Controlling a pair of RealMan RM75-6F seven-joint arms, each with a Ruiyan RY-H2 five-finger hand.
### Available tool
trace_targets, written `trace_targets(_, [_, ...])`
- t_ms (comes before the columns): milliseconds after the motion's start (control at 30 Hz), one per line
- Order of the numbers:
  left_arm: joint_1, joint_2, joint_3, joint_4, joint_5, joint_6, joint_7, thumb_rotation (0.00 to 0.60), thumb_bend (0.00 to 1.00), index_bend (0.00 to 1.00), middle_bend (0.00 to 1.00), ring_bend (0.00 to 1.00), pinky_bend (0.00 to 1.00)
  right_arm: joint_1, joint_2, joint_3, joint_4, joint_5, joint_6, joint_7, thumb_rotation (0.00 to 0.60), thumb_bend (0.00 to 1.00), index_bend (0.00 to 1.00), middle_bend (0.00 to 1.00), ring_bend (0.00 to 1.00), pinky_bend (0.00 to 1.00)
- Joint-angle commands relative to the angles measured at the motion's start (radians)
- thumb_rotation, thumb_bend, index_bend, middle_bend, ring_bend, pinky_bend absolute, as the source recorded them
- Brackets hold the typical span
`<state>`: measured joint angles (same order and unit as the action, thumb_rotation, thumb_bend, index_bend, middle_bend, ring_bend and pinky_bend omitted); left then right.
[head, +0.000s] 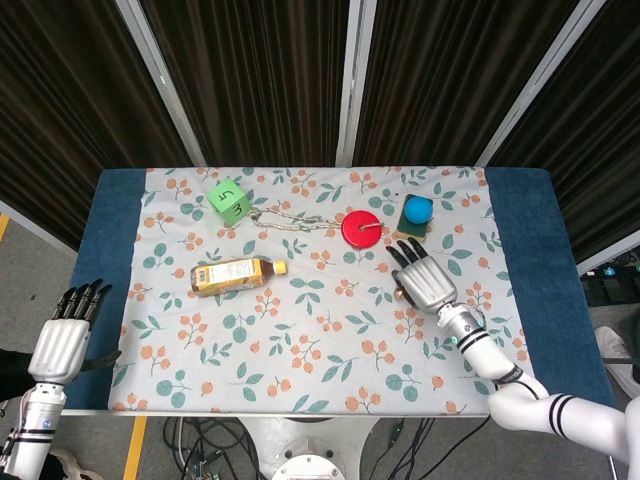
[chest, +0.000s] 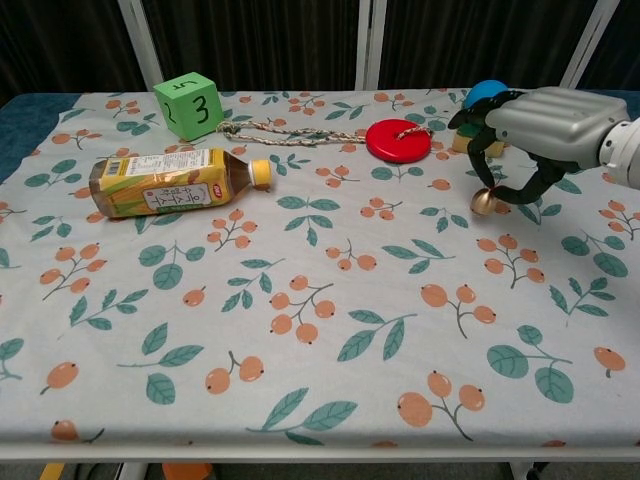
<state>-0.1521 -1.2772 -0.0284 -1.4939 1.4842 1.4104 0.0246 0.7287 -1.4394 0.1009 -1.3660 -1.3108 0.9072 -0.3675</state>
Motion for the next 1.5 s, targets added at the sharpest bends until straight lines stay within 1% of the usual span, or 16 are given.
trace_targets(33, [-0.001, 0.0, 0.0, -0.002, 0.001, 0.0, 0.002, 0.6, 0.0, 0.0, 0.0, 0.0, 0.01, -0.007, 0.029, 0.016, -0.027, -0.008, 0.031, 0.009, 0.6, 0.35, 0.68, 0.12, 0.0, 0.0])
trace_targets(100, [-0.002, 0.0, -0.001, -0.003, 0.002, -0.001, 0.004, 0.6, 0.0, 0.0, 0.0, 0.0, 0.01, -0.012, 0.048, 0.024, -0.06, -0.013, 0.047, 0.025, 0.6, 0.35, 0.68, 0.12, 0.0, 0.0])
trace_targets(200, [-0.003, 0.0, -0.001, -0.007, 0.001, -0.003, 0.008, 0.6, 0.0, 0.0, 0.0, 0.0, 0.01, -0.015, 0.136, 0.029, -0.228, -0.041, -0.003, 0.227, 0.6, 0.35, 0.7, 0.12, 0.0, 0.0])
trace_targets(267, [-0.004, 0.001, -0.001, -0.009, 0.001, -0.004, 0.009, 0.6, 0.0, 0.0, 0.0, 0.0, 0.01, -0.02, 0.174, 0.022, -0.253, -0.099, 0.018, 0.264, 0.6, 0.35, 0.71, 0.12, 0.0, 0.0])
trace_targets(367, [-0.005, 0.003, 0.001, -0.012, 0.0, -0.009, 0.01, 0.6, 0.0, 0.0, 0.0, 0.0, 0.01, -0.046, 0.159, 0.031, -0.173, -0.132, 0.121, 0.158, 0.6, 0.35, 0.74, 0.13, 0.0, 0.0])
trace_targets(467, [-0.006, 0.003, 0.002, -0.011, 0.0, -0.012, 0.009, 0.6, 0.0, 0.0, 0.0, 0.0, 0.01, -0.059, 0.126, 0.05, -0.098, -0.073, 0.148, 0.05, 0.6, 0.35, 0.75, 0.14, 0.0, 0.0])
trace_targets(667, [-0.009, -0.006, 0.001, -0.004, -0.004, -0.019, 0.01, 0.6, 0.0, 0.0, 0.0, 0.0, 0.01, -0.058, 0.169, 0.03, -0.215, -0.122, 0.119, 0.166, 0.6, 0.35, 0.76, 0.14, 0.0, 0.0])
trace_targets(800, [-0.008, -0.005, 0.005, -0.003, 0.001, -0.014, 0.013, 0.6, 0.0, 0.0, 0.0, 0.0, 0.01, -0.074, 0.106, 0.051, -0.107, -0.143, 0.236, -0.076, 0.6, 0.35, 0.79, 0.16, 0.0, 0.0])
trace_targets(933, [-0.006, -0.003, 0.002, -0.003, -0.002, -0.011, 0.008, 0.6, 0.0, 0.0, 0.0, 0.0, 0.01, -0.076, 0.166, 0.038, -0.278, -0.121, 0.157, 0.123, 0.6, 0.35, 0.79, 0.16, 0.0, 0.0])
trace_targets(967, [-0.007, -0.003, 0.001, -0.003, -0.003, -0.012, 0.007, 0.6, 0.0, 0.0, 0.0, 0.0, 0.01, -0.075, 0.185, 0.034, -0.292, -0.139, 0.157, 0.134, 0.6, 0.36, 0.79, 0.16, 0.0, 0.0])
trace_targets(1100, [-0.007, -0.006, 0.006, -0.001, 0.005, -0.013, 0.008, 0.6, 0.0, 0.0, 0.0, 0.0, 0.01, -0.096, 0.136, 0.049, -0.168, -0.187, 0.278, -0.131, 0.6, 0.36, 0.8, 0.17, 0.0, 0.0])
trace_targets(1233, [-0.006, -0.005, 0.005, 0.0, 0.003, -0.011, 0.005, 0.6, 0.0, 0.0, 0.0, 0.0, 0.01, -0.098, 0.172, 0.056, -0.279, -0.093, 0.177, 0.066, 0.6, 0.36, 0.8, 0.17, 0.0, 0.0])
trace_targets(1267, [-0.006, -0.006, 0.005, 0.001, 0.002, -0.012, 0.004, 0.6, 0.0, 0.0, 0.0, 0.0, 0.01, -0.094, 0.183, 0.052, -0.266, -0.12, 0.186, 0.043, 0.6, 0.37, 0.8, 0.16, 0.0, 0.0])
trace_targets(1333, [-0.009, -0.007, 0.005, 0.001, 0.002, -0.015, 0.006, 0.6, 0.0, 0.0, 0.0, 0.0, 0.01, -0.097, 0.146, 0.044, -0.146, -0.213, 0.284, -0.188, 0.6, 0.38, 0.81, 0.17, 0.0, 0.0])
trace_targets(1367, [-0.009, -0.008, 0.006, 0.001, 0.003, -0.017, 0.007, 0.6, 0.0, 0.0, 0.0, 0.0, 0.01, -0.101, 0.127, 0.05, -0.138, -0.204, 0.297, -0.199, 0.6, 0.38, 0.81, 0.17, 0.0, 0.0])
trace_targets(1500, [-0.01, -0.008, 0.007, 0.001, 0.002, -0.02, 0.008, 0.6, 0.0, 0.0, 0.0, 0.0, 0.01, -0.103, 0.206, 0.071, -0.34, -0.092, 0.156, 0.187, 0.6, 0.37, 0.81, 0.17, 0.0, 0.0])
